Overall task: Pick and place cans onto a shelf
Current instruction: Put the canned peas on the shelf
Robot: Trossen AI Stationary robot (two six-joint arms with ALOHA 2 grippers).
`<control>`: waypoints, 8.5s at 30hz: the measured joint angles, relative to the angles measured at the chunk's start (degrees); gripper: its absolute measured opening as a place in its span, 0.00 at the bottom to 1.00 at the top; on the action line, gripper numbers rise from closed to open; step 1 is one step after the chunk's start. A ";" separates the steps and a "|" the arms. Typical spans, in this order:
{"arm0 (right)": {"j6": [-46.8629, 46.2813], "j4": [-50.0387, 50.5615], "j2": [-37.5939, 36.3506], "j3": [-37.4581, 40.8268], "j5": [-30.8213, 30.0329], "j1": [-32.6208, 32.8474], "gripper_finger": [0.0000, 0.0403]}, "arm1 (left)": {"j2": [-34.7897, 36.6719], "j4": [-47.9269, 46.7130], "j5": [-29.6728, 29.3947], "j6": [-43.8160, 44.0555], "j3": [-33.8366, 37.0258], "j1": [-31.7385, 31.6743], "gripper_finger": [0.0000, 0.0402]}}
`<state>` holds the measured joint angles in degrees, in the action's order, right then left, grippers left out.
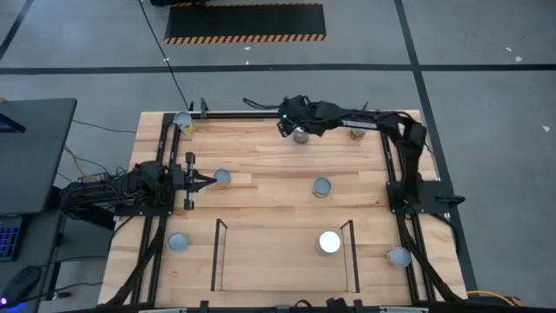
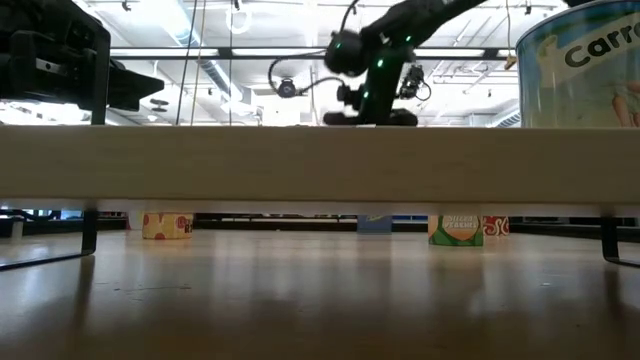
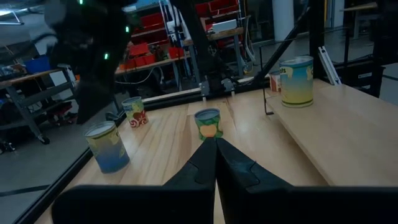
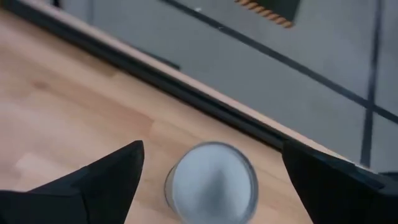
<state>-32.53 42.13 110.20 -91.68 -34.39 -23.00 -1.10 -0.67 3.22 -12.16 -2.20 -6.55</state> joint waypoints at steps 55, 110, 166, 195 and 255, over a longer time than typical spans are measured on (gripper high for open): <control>-21.65 5.50 -7.54 2.10 8.68 11.32 0.81 | 0.00 0.00 0.00 0.01 0.01 -0.02 0.03; -79.00 27.16 16.44 -42.43 20.08 62.90 0.81 | -0.76 0.00 -0.02 0.02 0.00 -0.02 0.03; -85.33 48.01 15.40 -32.06 27.10 65.96 0.90 | -0.75 0.01 0.00 0.02 0.00 -0.02 0.03; -71.33 30.11 15.47 -34.20 29.96 59.07 0.86 | -0.74 0.02 0.00 0.00 0.00 -0.02 0.03; -72.87 34.94 13.31 -29.92 40.25 60.30 0.86 | -0.74 0.01 -0.01 0.01 0.00 -0.01 0.03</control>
<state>-105.40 77.07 123.50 -121.60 5.86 37.30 -1.85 -0.66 3.22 -12.15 -2.20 -6.56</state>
